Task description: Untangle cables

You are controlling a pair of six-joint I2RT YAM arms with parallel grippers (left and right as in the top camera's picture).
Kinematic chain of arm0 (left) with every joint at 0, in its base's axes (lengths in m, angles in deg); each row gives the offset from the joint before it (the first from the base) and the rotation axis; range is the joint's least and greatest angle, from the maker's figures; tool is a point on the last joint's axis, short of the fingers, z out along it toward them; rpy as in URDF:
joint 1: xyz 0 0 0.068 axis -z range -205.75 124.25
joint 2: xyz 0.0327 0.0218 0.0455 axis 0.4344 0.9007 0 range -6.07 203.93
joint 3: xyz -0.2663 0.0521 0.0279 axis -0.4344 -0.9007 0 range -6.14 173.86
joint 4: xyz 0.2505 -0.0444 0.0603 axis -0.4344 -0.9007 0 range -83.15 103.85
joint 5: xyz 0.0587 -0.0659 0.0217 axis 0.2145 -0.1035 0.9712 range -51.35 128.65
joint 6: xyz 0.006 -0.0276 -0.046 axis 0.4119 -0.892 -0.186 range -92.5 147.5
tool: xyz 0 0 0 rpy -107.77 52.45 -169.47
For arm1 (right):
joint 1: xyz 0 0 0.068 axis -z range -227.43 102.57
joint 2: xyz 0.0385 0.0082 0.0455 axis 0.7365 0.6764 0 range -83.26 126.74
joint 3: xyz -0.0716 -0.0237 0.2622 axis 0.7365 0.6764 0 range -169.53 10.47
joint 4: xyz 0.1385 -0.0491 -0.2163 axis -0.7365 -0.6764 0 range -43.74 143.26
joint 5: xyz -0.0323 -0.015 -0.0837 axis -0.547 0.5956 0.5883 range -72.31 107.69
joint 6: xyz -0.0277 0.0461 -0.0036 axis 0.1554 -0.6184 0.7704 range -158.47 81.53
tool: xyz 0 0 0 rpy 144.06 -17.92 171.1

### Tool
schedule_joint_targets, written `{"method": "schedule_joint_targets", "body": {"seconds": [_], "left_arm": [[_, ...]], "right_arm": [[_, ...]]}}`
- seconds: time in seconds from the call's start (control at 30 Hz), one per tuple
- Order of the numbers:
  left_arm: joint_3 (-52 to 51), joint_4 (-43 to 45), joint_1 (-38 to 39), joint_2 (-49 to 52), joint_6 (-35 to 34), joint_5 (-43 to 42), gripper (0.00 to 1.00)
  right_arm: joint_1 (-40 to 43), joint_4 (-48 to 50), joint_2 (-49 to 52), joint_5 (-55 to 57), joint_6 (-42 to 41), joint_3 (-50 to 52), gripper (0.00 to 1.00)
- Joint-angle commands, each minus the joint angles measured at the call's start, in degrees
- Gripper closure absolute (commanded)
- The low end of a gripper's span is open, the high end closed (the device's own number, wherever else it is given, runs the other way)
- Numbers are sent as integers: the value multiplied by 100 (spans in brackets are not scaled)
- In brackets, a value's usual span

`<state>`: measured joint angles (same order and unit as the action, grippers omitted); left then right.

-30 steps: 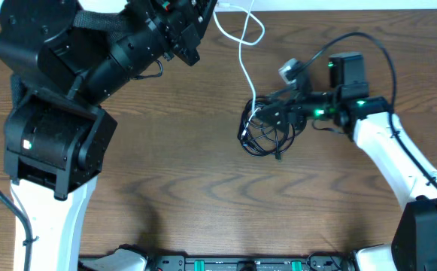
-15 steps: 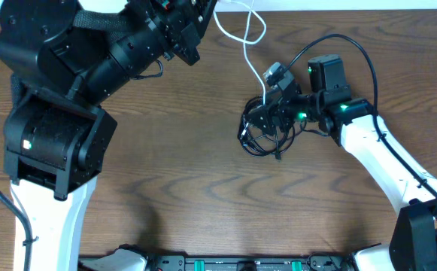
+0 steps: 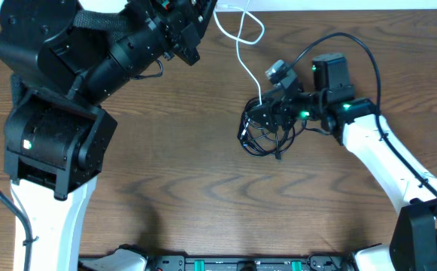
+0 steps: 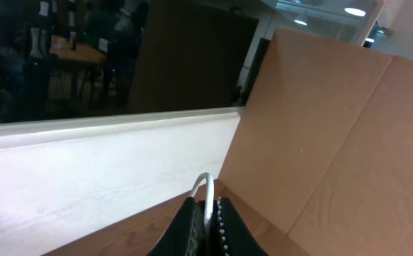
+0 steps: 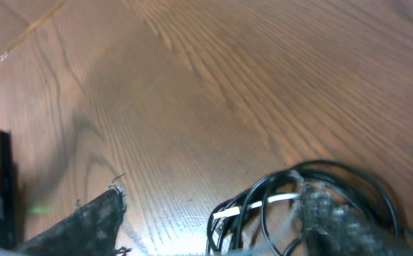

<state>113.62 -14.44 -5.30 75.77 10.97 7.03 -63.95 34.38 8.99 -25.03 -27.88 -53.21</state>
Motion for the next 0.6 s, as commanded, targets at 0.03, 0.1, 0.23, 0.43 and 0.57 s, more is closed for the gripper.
{"method": "schedule_joint_targets", "body": {"seconds": [0.03, 0.1, 0.23, 0.43, 0.57], "left_arm": [[133, 15, -17, -17, -9, -92, 93], [133, 11, -17, -17, -9, -92, 93], [133, 13, -17, 20, -4, -70, 93], [133, -11, -17, 208, -7, -74, 93], [133, -55, -17, 321, -7, -74, 93]], "right_arm": [[-127, 142, -15, 560, -439, -28, 60], [-76, 216, -44, 750, -721, -39, 85], [105, 223, -332, 1196, -1285, -210, 99], [492, -586, -1036, 1545, -1421, -1207, 99], [651, -1217, -1263, 1803, -1419, -1869, 99]]}}
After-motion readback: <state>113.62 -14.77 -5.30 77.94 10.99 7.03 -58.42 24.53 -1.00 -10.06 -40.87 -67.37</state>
